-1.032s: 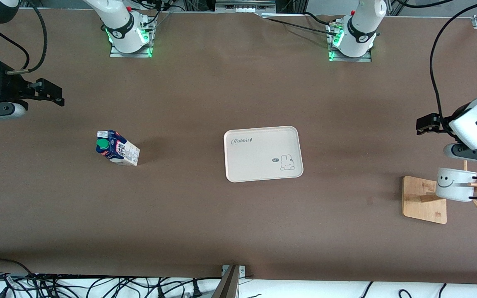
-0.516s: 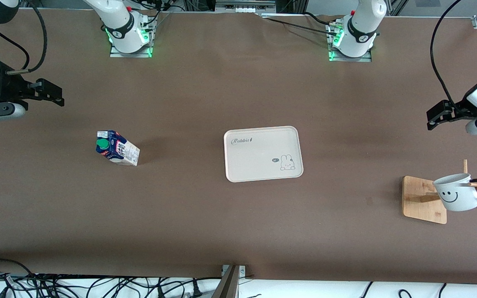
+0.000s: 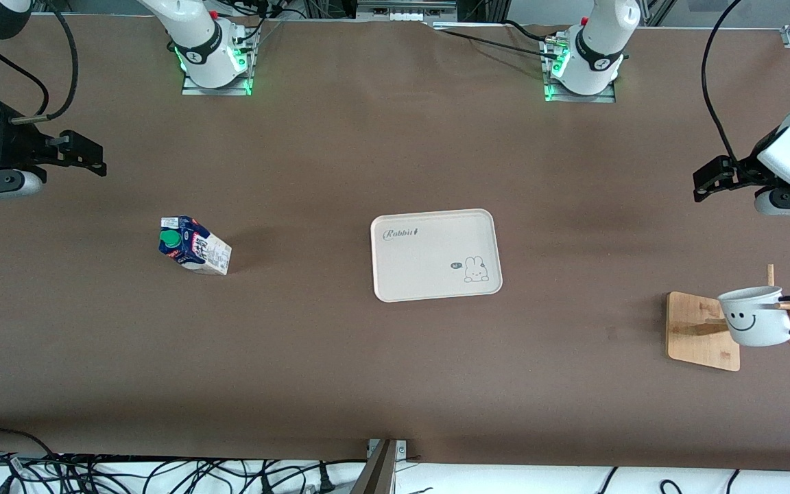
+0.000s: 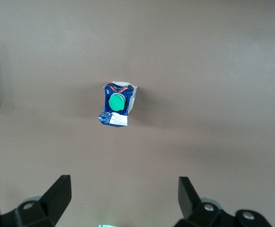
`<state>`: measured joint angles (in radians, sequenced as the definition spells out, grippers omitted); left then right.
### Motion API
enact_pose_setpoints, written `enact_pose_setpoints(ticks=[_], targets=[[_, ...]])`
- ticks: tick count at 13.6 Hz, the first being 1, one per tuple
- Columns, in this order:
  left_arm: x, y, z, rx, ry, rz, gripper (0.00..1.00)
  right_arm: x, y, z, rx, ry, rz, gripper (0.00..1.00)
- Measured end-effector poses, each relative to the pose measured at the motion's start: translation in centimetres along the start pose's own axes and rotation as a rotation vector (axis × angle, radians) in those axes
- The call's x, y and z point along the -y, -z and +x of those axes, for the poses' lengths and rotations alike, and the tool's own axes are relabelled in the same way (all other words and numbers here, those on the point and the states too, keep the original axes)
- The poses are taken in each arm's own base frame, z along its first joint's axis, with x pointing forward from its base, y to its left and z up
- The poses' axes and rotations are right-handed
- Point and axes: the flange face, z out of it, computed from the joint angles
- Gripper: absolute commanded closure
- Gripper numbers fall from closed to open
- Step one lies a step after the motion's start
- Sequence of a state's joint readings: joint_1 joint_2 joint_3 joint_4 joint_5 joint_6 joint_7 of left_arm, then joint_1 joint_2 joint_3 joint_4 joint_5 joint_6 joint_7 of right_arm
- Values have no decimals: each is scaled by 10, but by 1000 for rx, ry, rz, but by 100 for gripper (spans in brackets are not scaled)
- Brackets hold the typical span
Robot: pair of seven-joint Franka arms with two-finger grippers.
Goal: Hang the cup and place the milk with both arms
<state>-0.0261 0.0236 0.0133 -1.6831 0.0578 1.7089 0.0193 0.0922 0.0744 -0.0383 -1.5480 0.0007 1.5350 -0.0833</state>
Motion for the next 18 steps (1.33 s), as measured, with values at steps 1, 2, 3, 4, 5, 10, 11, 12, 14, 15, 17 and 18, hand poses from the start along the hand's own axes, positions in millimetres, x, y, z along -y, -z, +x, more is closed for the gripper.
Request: enact_pose_setpoints(ticks=[1,2,3,4,5,10,11,12,14,15,17,18], targets=[[-1,1,0,0,6,0,0,0,0,0,0,0,0,0],[-2,2,0,-2,10,0,0,0,0,0,0,0,0,0],[-3,3,1,-1,12,-2,0,0,0,0,0,0,0,0],[-4,3,0,3,17,-14,0,0,0,0,0,0,0,0],[-5,2,0,11,24,-40,0,0,0,0,0,0,0,0],[-5,0,1,19,30,-59,0,0,0,0,0,0,0,0],[-5,0,2,19,30,-59,0,0,0,0,0,0,0,0],[-6,0,2,18,28,-59,0,0,0,0,0,0,0,0],[-7,1,2,17,25,-59,0,0,0,0,0,0,0,0],[-8,1,2,17,23,-59,0,0,0,0,0,0,0,0],[-9,2,4,13,21,-59,0,0,0,0,0,0,0,0],[-9,3,7,10,22,-59,0,0,0,0,0,0,0,0]])
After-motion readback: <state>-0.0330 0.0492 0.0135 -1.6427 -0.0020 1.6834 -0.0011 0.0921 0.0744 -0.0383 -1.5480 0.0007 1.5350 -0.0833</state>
